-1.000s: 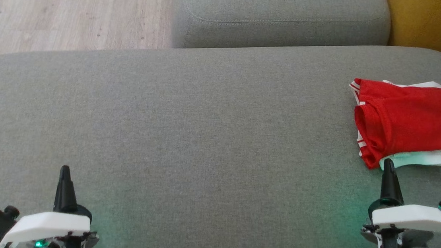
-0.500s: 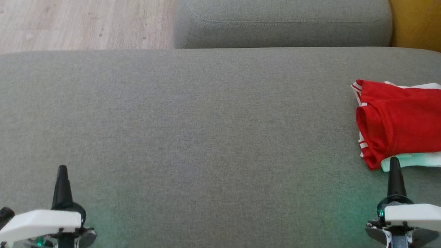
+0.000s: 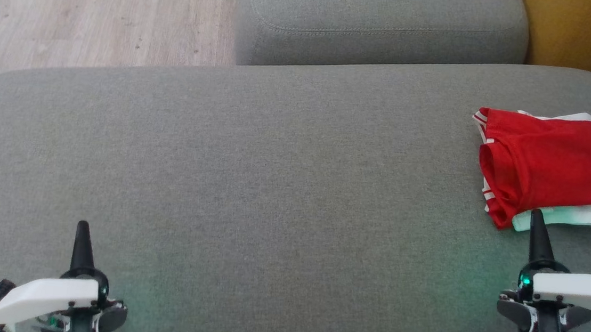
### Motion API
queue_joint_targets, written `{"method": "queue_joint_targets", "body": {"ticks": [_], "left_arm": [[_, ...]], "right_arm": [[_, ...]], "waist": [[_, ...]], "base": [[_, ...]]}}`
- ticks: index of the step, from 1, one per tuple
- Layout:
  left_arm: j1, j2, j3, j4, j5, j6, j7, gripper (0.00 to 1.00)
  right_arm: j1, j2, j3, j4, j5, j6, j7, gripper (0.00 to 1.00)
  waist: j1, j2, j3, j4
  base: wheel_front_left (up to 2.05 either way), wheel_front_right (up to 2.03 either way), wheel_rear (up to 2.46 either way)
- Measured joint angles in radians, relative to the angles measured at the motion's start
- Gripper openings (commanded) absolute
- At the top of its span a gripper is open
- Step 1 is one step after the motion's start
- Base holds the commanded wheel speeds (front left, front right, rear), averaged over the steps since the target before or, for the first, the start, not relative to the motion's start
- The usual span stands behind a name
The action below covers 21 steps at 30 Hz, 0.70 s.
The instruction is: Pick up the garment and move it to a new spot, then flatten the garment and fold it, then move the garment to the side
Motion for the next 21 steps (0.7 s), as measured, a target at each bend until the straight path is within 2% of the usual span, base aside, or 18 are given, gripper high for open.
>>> {"method": "queue_joint_targets", "body": {"ticks": [21], "left_arm": [[-0.013,0.0,0.029,0.0,-0.194,-0.009,0.062,0.0]], "right_arm": [[0.02,0.001,-0.035,-0.034,0.232,0.0,0.056,0.0]], "waist": [[0.0,0.0,-0.002,0.009]], "base": [[0.0,0.0,0.0]]}}
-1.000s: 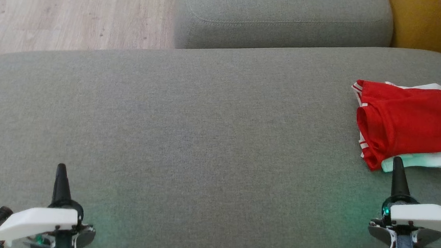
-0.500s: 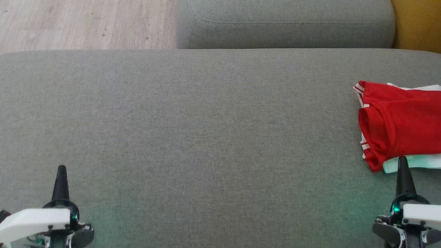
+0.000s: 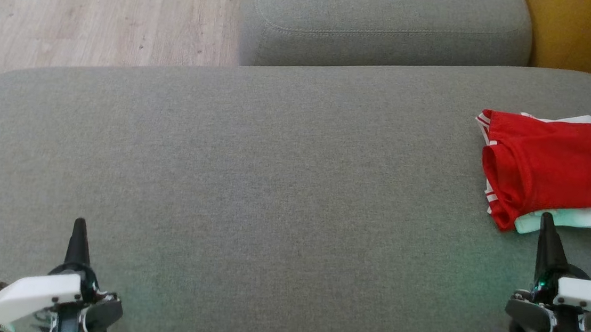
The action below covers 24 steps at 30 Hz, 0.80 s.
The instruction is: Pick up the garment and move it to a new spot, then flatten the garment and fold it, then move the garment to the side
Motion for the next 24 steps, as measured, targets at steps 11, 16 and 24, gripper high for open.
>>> {"method": "queue_joint_targets", "body": {"ticks": [11,16,24], "left_arm": [[-0.007,0.0,0.007,0.0,-0.092,-0.008,0.027,0.0],[-0.007,0.0,0.009,0.0,-0.097,-0.008,0.027,0.0],[-0.007,0.0,0.009,0.0,-0.097,-0.008,0.027,0.0]], "right_arm": [[0.0,0.0,-0.02,-0.018,0.111,0.0,0.033,0.0],[0.0,0.0,-0.021,-0.021,0.119,0.0,0.033,0.0],[0.0,0.0,-0.021,-0.021,0.119,0.0,0.033,0.0]], "waist": [[0.0,0.0,-0.001,0.004],[0.0,0.0,-0.001,0.004],[0.0,0.0,-0.001,0.004]], "base": [[0.0,0.0,0.0],[0.0,0.0,0.0],[0.0,0.0,0.0]]}}
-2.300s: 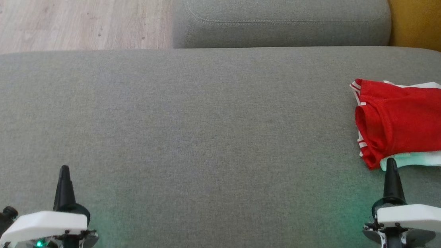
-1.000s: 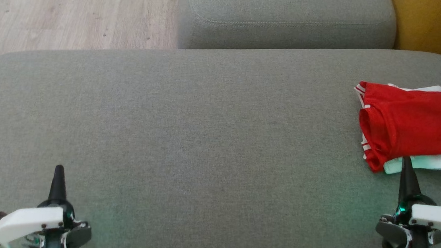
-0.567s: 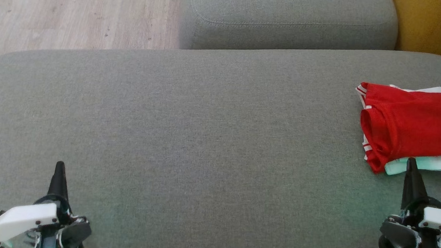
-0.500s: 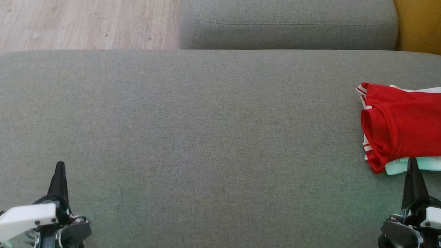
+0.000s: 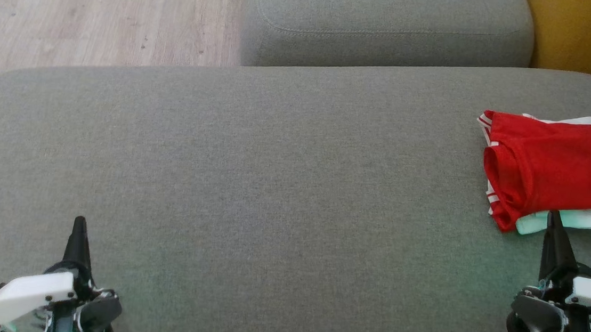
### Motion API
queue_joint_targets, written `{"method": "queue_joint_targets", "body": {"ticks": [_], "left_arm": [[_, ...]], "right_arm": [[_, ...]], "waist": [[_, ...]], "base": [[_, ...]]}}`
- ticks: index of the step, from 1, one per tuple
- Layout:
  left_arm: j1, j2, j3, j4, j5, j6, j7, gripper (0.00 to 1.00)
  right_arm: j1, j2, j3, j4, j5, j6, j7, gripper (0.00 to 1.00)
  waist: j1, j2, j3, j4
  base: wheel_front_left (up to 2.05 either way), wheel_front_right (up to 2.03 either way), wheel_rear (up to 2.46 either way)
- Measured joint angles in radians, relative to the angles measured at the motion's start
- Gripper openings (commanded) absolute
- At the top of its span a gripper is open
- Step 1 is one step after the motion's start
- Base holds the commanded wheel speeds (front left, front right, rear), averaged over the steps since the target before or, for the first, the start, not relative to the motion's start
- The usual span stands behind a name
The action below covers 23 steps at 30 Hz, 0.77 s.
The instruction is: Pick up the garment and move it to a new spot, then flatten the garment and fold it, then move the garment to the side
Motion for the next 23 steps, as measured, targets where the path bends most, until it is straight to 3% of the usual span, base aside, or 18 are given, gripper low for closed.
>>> {"method": "queue_joint_targets", "body": {"ticks": [23], "left_arm": [[0.0,0.0,0.001,0.0,0.0,0.0,0.0,0.0]], "right_arm": [[0.0,0.0,0.0,0.0,0.0,0.0,0.0,0.0]], "waist": [[0.0,0.0,0.0,0.0]], "base": [[0.0,0.0,0.0]]}}
